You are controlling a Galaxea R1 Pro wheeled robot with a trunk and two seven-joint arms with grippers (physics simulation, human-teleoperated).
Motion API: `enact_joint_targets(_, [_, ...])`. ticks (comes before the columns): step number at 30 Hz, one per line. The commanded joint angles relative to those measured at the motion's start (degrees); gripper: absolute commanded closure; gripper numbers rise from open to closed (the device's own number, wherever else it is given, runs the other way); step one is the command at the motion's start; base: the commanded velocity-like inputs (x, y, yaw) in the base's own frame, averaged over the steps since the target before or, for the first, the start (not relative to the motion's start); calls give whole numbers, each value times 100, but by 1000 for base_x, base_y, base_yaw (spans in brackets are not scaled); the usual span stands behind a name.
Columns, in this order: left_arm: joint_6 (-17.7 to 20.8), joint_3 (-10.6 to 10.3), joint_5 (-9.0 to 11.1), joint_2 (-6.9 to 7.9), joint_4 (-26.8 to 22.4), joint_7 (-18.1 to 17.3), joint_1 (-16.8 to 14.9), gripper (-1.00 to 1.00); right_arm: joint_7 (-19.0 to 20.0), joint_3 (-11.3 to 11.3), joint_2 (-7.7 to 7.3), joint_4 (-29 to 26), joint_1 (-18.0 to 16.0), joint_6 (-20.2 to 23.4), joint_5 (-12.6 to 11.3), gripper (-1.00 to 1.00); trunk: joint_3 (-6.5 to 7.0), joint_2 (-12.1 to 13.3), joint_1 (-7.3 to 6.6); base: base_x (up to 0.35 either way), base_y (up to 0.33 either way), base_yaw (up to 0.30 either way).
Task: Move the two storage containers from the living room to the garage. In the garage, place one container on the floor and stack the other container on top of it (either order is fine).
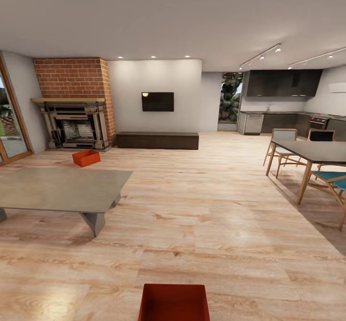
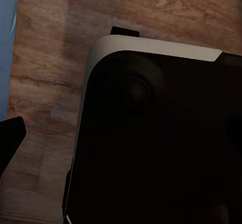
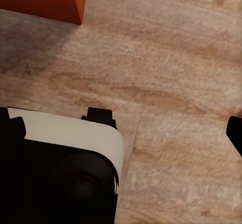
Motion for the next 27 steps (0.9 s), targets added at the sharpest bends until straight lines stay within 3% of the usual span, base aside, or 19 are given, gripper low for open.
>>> enact_joint_targets(1, [-11,25,23,-1,-2,3,-1,-100,-32,8,3,15,-7,-25,45,-100,-6,-3,0,0,0,0])
enact_joint_targets(9, [-11,25,23,-1,-2,3,-1,-100,-41,-17,22,15,-6,-23,8,-100,-6,-3,0,0,0,-113])
enact_joint_targets(27, [-11,25,23,-1,-2,3,-1,-100,-41,-10,2,15,-6,-19,16,-100,-40,-3,0,0,0,-6])
